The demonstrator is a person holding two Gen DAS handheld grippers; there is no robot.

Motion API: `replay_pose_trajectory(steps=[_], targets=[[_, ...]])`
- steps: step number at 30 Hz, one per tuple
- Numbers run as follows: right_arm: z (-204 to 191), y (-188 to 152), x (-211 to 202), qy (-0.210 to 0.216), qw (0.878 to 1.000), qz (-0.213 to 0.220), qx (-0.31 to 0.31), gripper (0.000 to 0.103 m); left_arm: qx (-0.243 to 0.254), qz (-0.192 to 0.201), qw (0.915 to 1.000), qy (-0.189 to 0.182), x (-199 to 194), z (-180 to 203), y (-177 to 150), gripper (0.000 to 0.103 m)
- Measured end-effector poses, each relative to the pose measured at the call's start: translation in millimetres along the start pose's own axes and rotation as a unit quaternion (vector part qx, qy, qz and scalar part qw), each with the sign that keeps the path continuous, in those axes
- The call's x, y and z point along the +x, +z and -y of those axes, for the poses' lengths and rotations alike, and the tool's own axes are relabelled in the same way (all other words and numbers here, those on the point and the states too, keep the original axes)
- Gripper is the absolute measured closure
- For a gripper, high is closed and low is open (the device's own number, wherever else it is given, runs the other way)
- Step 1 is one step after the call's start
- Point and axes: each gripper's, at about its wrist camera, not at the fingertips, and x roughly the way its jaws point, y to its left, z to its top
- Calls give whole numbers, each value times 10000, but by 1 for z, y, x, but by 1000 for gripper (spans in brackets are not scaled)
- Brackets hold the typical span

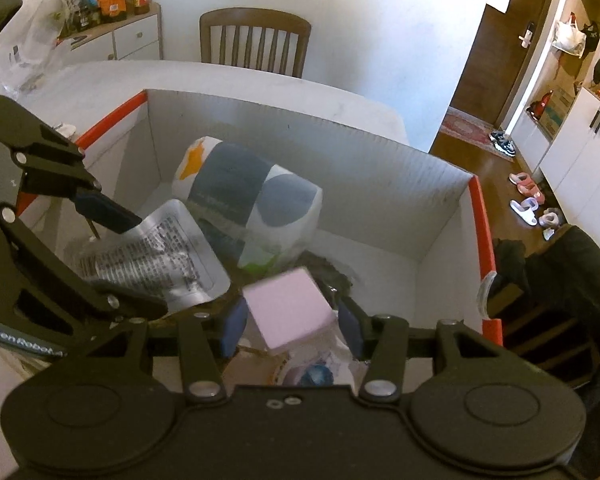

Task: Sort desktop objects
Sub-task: 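Lower the sachet and pink pad into the shoebox and open both tools, then withdraw both tools from the shoebox back over the table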

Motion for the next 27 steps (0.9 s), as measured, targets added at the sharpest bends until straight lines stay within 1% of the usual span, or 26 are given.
replay_pose_trajectory(steps=[1,4,6,7,8,9,14,18,21,27], targets=[[1,0,0,11,10000,-14,3,48,-26,5,10000,-40,-1,-1,0,45],[2,-1,-3,47,10000,-13,28,47,-87,44,9999,-99,-5,-2,-2,44],[4,-3,-6,75,10000,-19,49,46,-126,79,9998,-144,-8,-3,-3,39],[5,-3,-8,88,9999,-18,63,43,-154,106,9997,-159,-9,-3,-3,38],[6,-4,-10,104,9999,-10,80,38,-188,133,9996,-173,-10,-4,-4,37],[8,-4,-13,114,9999,12,97,37,-213,166,9995,-193,-12,-5,-5,37],[9,-5,-30,172,9997,141,123,36,-371,293,9984,-323,-22,-6,-6,37],[9,-3,-42,277,9991,238,201,35,-532,445,9964,-479,-33,-9,-9,34],[7,-1,-51,355,9985,313,271,33,-578,586,9953,-518,-42,-10,-13,34],[0,3,-69,463,9971,509,334,28,-925,906,9893,-664,-66,-22,-23,34]])
